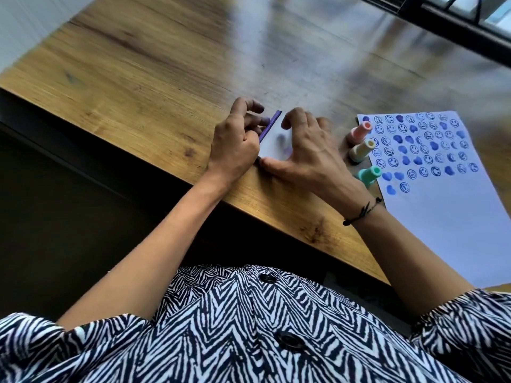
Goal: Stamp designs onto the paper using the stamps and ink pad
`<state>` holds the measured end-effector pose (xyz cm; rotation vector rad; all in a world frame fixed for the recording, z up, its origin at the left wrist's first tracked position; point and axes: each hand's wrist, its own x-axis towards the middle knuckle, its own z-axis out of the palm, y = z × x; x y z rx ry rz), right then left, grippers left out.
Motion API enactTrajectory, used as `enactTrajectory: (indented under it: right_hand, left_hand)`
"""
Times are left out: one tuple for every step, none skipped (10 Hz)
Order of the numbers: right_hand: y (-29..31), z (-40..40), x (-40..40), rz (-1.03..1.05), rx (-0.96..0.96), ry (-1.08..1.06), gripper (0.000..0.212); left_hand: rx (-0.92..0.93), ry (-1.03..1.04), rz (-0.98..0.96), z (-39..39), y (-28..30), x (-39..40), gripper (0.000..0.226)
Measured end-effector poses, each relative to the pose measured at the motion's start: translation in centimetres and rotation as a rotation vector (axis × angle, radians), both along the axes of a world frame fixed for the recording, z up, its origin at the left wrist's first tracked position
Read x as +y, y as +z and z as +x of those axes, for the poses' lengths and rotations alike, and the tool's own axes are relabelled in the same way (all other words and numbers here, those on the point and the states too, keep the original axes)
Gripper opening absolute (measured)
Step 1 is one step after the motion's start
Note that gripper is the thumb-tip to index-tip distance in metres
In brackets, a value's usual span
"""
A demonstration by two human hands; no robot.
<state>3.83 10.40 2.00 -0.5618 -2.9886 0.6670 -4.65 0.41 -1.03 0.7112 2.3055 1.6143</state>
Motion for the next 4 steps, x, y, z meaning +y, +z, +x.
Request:
enactTrajectory:
  right_hand:
    - [0.13,-0.59,0.02,-0.003,-0.001,-0.002,0.063]
    - [0.11,-0.79,0.15,-0.020,-0.007,-0.003,0.066]
    - [0.26,-0.94,0.07,-0.071,0.009,-0.026,0.065]
    - [0.15,-0.51,0.13,-0.124,-0.011,-0.002,0.076]
  left_hand:
    - [-0.016,0.002,0.011,-0.03,0.06,0.03,0.041]
    - [-0.018,-0.007,0.015,0.04,0.01,-0.08,0.040]
    - [-0.029,-0.002,0.024,-0.19,0.40,0.17,0.038]
    - [0.008,0.048,0.028,0.31,0.35,0.28,0.036]
